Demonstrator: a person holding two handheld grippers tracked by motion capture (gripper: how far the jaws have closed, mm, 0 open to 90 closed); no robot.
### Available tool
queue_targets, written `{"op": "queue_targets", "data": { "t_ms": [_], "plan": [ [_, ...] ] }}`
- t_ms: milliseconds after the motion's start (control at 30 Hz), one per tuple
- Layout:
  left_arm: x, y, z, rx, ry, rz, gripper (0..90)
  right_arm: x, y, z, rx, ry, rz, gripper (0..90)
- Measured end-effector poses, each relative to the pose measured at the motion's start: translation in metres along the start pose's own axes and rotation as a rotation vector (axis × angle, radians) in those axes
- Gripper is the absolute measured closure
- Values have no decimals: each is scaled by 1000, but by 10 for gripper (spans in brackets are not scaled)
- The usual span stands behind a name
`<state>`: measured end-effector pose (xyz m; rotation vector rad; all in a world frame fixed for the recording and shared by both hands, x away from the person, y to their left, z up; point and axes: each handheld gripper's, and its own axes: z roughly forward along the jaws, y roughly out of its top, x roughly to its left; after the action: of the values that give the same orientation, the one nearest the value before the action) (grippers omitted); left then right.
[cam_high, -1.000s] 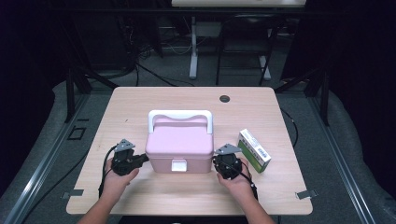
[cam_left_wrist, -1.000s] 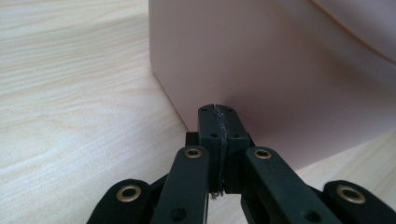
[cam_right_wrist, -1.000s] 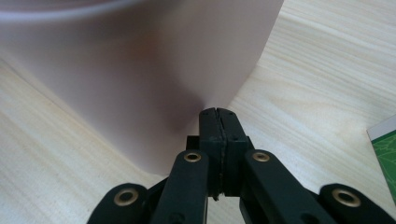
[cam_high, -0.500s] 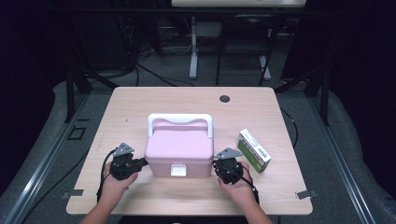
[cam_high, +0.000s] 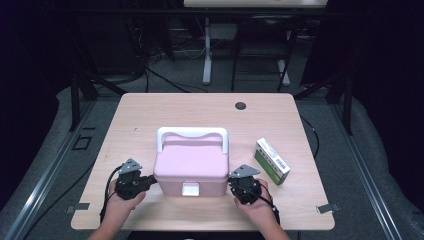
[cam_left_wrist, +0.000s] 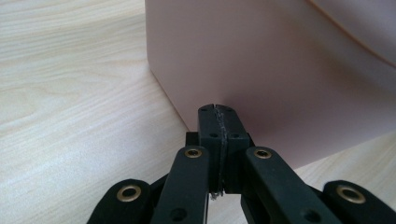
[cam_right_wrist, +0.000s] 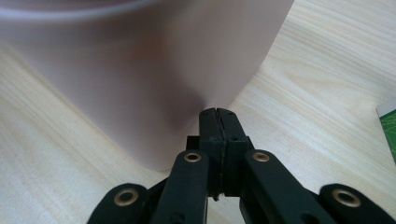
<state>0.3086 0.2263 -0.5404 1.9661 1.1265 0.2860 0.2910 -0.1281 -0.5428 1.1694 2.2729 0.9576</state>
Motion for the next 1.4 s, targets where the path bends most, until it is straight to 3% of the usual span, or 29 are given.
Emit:
{"op": "queue_targets", "data": {
  "t_ms": [600,800,1400],
  "plan": [
    [-10,-9,-9,12,-18,23,897,5,-8,-10,7,14,-13,900],
    [-12,-11,-11,15,-26,30,897,5,-10,-13,16,27,20,900],
    [-18,-17,-16,26,-51,31,896,10,-18,-23,20,33,19,900]
  ]
}}
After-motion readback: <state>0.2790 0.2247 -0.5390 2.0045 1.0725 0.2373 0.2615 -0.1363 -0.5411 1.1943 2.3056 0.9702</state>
